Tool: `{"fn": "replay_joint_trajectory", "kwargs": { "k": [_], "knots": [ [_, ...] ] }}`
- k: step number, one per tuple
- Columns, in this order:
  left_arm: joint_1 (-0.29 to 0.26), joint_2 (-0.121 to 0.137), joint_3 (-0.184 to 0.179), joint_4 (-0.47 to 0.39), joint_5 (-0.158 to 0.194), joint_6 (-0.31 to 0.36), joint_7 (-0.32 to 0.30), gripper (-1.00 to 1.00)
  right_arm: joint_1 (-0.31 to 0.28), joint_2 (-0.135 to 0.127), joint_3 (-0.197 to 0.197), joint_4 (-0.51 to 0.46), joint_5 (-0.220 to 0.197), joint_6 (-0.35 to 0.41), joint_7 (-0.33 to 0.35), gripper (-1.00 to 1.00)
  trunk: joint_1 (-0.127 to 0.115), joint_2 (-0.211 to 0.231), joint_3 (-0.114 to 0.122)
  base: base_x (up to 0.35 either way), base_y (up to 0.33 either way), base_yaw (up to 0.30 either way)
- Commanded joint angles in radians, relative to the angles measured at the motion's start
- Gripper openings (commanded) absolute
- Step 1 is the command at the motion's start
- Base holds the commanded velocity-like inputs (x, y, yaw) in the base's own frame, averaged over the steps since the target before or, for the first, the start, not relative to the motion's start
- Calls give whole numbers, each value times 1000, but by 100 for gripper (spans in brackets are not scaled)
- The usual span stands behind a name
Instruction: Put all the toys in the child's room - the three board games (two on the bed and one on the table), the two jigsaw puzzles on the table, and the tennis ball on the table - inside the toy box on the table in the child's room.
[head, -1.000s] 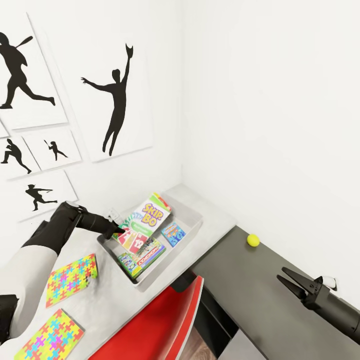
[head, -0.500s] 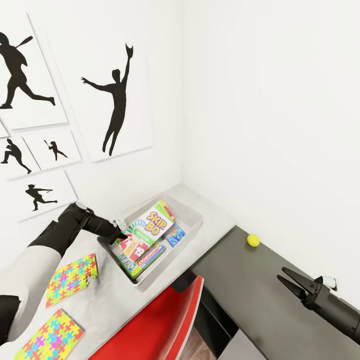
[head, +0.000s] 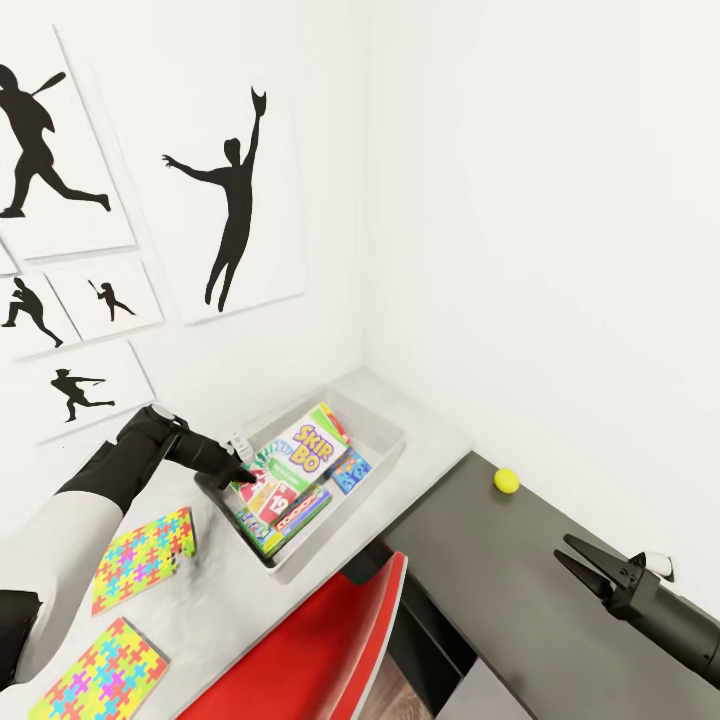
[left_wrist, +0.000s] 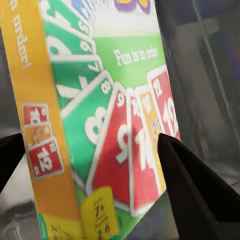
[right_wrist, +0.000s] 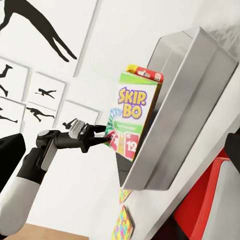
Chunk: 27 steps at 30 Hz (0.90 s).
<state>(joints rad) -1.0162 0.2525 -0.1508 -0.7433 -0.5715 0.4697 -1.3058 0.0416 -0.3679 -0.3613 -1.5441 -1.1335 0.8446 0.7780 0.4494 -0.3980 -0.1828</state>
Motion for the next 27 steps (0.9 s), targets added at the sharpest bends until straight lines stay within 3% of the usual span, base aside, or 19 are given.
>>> {"fn": "replay_joint_trajectory", "kwargs": {
  "k": [1, 16, 21, 23, 24, 27],
  "knots": [
    [-1, 1, -2, -1, -2, 10, -4, 100, 0, 0, -1, -1, -3, 5, 0, 100, 1, -2, -2, 0, 0, 0],
    [-1, 3, 2, -2, 0, 10, -7, 100, 0, 0, -1, -1, -3, 6, 1, 100, 1, -2, -2, 0, 0, 0],
    [-2, 17, 22, -45, 11, 14, -49, 100, 0, -1, -1, -1, -3, 6, 0, 100, 1, -2, -2, 0, 0, 0],
    [-2, 26, 74, -85, 12, 19, -114, 100, 0, -1, -1, -1, -3, 6, 1, 100, 1, -2, -2, 0, 0, 0],
    [-2, 35, 116, -98, 13, 21, -155, 100, 0, 0, -1, -1, -3, 6, 1, 100, 1, -2, -2, 0, 0, 0],
    [-2, 72, 291, -120, 15, 41, -265, 100, 0, -1, -1, -1, -3, 6, 1, 100, 1, -2, -2, 0, 0, 0]
  ]
}}
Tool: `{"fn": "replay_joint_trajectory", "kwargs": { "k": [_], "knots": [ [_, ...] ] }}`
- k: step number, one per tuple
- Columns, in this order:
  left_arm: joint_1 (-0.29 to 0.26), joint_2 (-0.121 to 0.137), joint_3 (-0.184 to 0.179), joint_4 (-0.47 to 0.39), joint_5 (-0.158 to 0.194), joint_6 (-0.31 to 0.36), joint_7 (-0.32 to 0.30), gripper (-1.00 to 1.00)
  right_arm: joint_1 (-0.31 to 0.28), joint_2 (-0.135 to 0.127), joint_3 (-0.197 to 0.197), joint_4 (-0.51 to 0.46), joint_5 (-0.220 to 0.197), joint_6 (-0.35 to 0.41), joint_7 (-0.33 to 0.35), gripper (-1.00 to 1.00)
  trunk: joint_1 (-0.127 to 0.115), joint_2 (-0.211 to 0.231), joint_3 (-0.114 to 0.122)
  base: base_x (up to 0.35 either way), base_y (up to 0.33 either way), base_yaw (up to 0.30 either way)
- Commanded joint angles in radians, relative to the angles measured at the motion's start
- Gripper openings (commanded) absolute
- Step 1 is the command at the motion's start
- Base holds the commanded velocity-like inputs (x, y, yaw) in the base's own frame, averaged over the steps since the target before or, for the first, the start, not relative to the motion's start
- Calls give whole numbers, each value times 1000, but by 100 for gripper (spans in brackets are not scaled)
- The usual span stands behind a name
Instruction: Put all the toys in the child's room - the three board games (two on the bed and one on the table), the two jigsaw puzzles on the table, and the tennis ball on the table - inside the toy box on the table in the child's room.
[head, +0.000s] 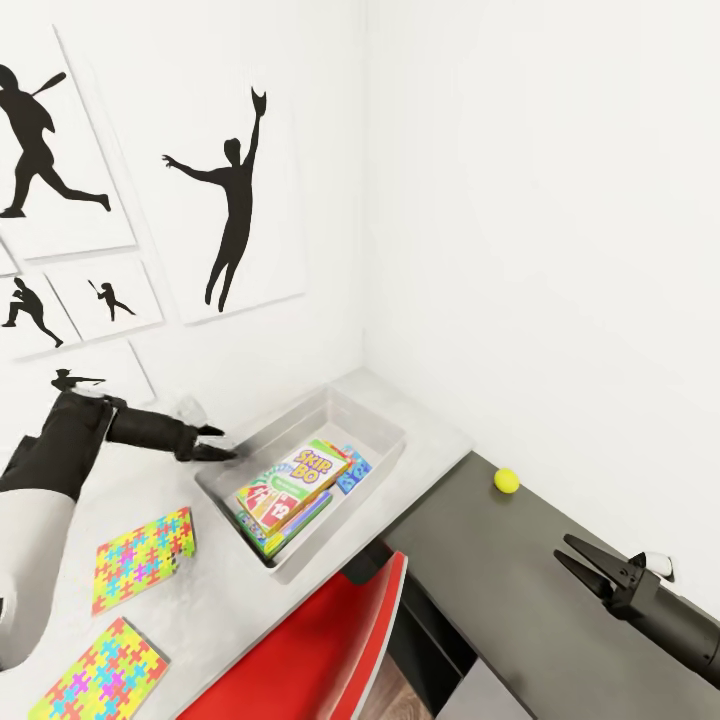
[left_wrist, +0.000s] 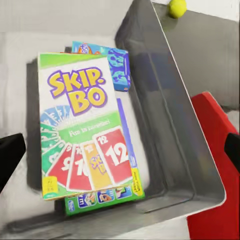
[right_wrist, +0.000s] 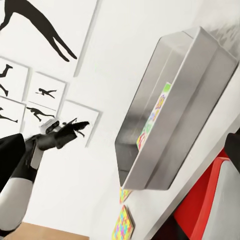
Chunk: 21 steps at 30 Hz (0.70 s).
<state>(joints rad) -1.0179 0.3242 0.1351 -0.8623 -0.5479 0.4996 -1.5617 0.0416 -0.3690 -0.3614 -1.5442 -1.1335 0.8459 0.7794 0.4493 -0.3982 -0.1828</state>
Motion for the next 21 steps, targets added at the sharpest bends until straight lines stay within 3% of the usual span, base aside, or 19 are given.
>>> {"fn": "replay_joint_trajectory", "kwargs": {
  "k": [1, 3, 7, 10, 12, 13, 21],
  "knots": [
    [-1, 8, 37, -3, -8, 19, -9, 100, 0, 0, -1, -1, -3, 5, 0, 100, 1, -2, -2, 0, 0, 0],
    [0, 44, 163, -7, -6, 59, -9, 100, 0, 0, 0, -1, -3, 4, 0, 100, 1, -2, -2, 0, 0, 0],
    [8, 94, 318, -7, -5, 110, -9, 100, 0, 1, 1, -1, -3, 3, -2, 100, 1, -2, -2, 0, 0, 0],
    [25, 114, 402, -5, -7, 164, -9, 100, 0, 2, 1, -1, -3, 3, -3, 100, 1, -2, -2, 0, 0, 0],
    [70, 128, 490, -4, -6, 221, -9, 100, 0, 3, 1, -1, -2, 2, -5, 100, 1, -2, -2, 0, 0, 0],
    [92, 132, 522, -4, -6, 233, -9, 100, 0, 4, 1, -1, -2, 1, -5, 100, 1, -2, -2, 0, 0, 0],
    [239, 137, 676, -1, -8, 254, -9, 100, 0, 5, 1, -2, -3, 1, -6, 100, 1, -2, -2, 0, 0, 0]
  ]
}}
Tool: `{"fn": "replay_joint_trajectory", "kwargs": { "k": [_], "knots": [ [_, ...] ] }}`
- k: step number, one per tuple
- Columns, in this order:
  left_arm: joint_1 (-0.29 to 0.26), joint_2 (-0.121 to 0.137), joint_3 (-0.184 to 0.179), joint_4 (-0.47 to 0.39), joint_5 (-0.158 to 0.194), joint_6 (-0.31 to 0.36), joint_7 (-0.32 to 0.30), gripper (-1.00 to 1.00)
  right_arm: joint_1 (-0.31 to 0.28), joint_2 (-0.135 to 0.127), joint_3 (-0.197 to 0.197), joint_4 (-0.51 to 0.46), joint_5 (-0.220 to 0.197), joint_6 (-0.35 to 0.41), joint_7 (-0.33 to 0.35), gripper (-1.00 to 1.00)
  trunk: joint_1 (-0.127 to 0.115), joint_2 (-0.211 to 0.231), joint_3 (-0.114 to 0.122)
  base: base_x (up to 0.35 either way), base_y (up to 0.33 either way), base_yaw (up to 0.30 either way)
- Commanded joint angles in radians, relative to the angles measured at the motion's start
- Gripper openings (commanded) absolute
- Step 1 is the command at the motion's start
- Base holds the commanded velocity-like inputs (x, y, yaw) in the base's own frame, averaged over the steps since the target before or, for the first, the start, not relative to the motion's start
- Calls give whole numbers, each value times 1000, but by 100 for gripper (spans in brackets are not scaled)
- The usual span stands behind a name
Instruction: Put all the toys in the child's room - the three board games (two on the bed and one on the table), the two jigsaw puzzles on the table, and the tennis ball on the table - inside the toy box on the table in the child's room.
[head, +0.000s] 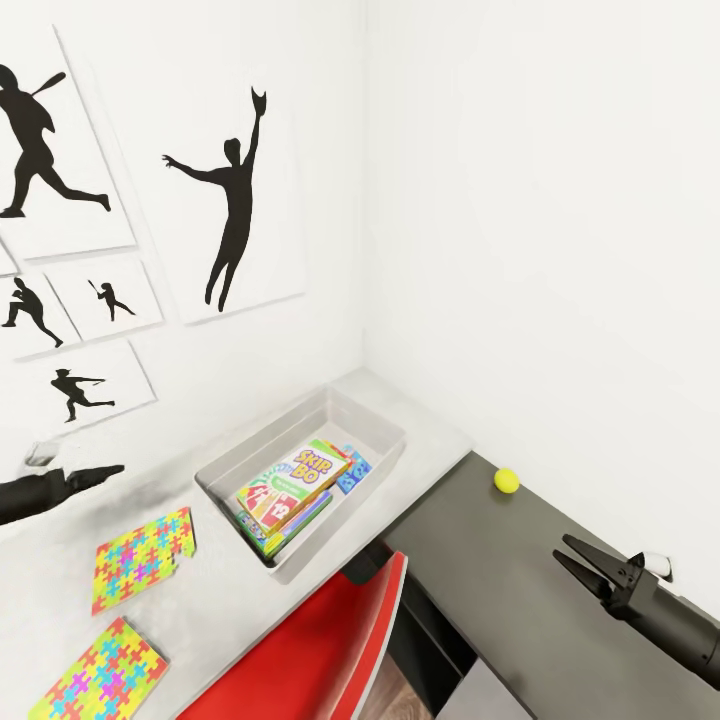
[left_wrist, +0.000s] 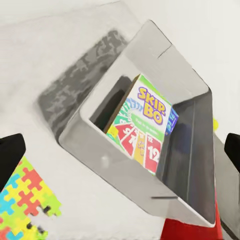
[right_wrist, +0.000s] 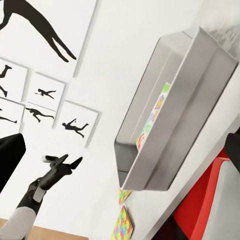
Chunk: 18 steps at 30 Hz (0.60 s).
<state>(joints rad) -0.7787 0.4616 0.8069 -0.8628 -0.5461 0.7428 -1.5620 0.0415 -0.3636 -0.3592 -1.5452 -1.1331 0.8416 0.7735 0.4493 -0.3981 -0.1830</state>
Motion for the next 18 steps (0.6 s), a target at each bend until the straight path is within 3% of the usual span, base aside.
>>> {"fn": "replay_joint_trajectory", "kwargs": {
  "k": [1, 3, 6, 13, 18],
  "knots": [
    [13, -1, 16, 0, -10, 11, -9, 100, 0, 0, -1, -1, -3, 5, 0, 100, 1, -2, -2, 0, 0, 0],
    [57, -6, 59, 2, -8, 11, -9, 100, 0, 0, 0, -1, -3, 4, 0, 100, 1, -2, 0, 0, 0, 8],
    [80, -6, 85, 2, -7, 14, -9, 100, 0, 1, 1, -2, -3, 3, -1, 100, 1, -2, 4, 0, 0, 72],
    [92, -6, 95, 2, -5, 20, -9, 100, 0, 2, 3, -3, 2, 2, -2, 100, 1, -2, 14, -14, 0, 149],
    [94, -7, 95, 2, -5, 21, -9, 100, -1, 2, 3, -3, 23, 2, -2, 100, 1, -2, 17, -164, 27, 121]
  ]
}}
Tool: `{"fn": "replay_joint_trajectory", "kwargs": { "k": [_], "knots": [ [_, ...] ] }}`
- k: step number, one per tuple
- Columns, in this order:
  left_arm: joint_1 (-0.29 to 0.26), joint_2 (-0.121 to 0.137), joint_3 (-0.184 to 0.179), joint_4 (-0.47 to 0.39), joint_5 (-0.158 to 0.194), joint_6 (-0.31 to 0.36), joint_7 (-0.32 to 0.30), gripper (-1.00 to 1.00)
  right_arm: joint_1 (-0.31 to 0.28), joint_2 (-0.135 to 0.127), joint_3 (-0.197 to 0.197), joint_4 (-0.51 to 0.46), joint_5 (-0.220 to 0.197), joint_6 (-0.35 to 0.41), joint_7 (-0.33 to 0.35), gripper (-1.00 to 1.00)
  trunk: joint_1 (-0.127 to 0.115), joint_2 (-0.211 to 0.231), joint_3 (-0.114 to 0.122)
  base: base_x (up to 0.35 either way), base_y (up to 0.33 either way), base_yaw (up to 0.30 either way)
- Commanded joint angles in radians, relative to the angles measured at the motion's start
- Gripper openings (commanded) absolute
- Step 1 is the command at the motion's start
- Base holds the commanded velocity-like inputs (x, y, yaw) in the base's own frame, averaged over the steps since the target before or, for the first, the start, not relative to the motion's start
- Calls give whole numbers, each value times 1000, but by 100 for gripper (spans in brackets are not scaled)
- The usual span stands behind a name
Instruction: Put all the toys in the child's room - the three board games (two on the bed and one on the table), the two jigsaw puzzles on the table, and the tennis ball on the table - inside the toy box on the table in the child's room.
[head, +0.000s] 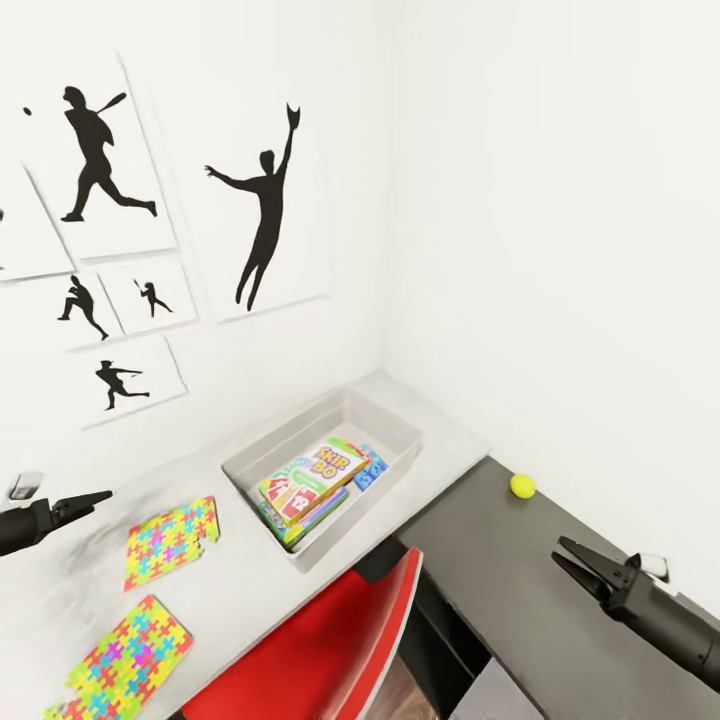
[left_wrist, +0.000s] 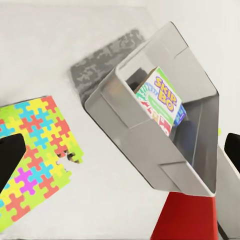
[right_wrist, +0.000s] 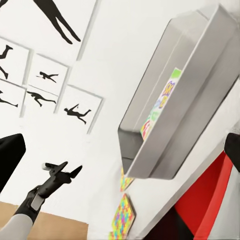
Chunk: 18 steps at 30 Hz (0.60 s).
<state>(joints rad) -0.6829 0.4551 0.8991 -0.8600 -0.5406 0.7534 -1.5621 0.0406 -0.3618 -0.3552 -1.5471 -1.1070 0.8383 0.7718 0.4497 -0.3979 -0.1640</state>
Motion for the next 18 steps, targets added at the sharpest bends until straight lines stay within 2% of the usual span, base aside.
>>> {"fn": "replay_joint_trajectory", "kwargs": {
  "k": [1, 7, 12, 18],
  "knots": [
    [-1, -1, 4, -1, -10, 10, -9, 100, 0, 0, 0, -1, 8, 5, -1, 100, 0, -2, -2, -77, 20, 16],
    [-1, -1, 4, -1, -10, 9, -9, 100, -1, 0, -1, 0, 11, 5, 0, 100, 0, -2, -2, -59, 10, 5],
    [-1, -1, 4, -1, -10, 9, -9, 100, -1, 0, -1, -1, 12, 5, 1, 100, 0, -2, -2, -196, 100, 11],
    [-1, -1, 3, -1, -10, 9, -9, 100, -1, 0, -2, -3, 12, 5, 1, 100, 0, -2, -2, -252, 155, 195]
  ]
}}
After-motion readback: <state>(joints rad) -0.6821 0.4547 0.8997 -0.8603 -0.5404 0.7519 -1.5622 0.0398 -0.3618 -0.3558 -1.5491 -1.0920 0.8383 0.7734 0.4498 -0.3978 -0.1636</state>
